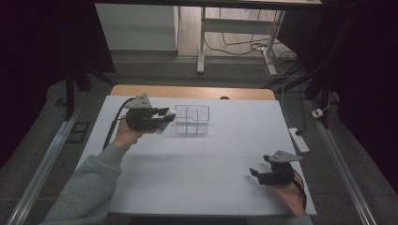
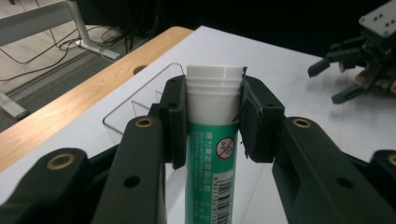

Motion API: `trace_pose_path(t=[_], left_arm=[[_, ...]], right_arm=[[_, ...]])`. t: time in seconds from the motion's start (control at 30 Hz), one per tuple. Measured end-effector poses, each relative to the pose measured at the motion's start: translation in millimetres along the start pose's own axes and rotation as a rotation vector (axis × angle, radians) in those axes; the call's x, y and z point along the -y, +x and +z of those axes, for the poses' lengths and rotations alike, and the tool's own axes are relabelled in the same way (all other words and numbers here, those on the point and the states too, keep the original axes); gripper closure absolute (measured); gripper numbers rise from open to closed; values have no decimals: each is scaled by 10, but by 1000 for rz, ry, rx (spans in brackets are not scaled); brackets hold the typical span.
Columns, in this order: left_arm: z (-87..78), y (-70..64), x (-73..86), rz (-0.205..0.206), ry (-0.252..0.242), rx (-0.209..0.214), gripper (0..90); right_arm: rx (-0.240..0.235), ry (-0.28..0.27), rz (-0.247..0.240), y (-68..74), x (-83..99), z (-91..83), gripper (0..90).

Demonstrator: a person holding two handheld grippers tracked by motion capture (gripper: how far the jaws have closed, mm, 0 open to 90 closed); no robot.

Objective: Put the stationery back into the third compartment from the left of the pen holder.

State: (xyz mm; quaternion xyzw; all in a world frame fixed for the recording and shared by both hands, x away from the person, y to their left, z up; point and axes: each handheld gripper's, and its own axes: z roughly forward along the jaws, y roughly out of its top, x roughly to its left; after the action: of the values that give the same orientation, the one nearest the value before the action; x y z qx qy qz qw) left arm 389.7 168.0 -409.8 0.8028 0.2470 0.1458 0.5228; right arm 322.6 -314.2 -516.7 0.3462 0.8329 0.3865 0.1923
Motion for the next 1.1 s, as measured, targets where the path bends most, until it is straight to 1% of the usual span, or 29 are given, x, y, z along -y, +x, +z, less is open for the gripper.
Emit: trace_pose_path(t=[0.07,0.3,0.63,0.73,0.9,1.0,1.1], left_arm=[[41,9,-34,-12,-9,2,643],[172,16,-129,-13,-9,2,643],[289,8,-194,-14,-9,4,643],[343,20,-217,-16,-2,1,642],[430,43,-260,-26,-5,-1,642],[483,53,-296,-21,0,-5,642],[527,66,-337,-23,-6,-5,642]], right_arm=[[1,-1,0,-1,0,-1,177],[1,-1,0,-2,0,-1,177],[2,2,-1,-5,1,4,177],[3,0,1,-5,0,2,177],[3,1,1,-6,2,6,178],[-1,2,3,-9,3,13,179],[-2,-2,4,-8,3,10,179]])
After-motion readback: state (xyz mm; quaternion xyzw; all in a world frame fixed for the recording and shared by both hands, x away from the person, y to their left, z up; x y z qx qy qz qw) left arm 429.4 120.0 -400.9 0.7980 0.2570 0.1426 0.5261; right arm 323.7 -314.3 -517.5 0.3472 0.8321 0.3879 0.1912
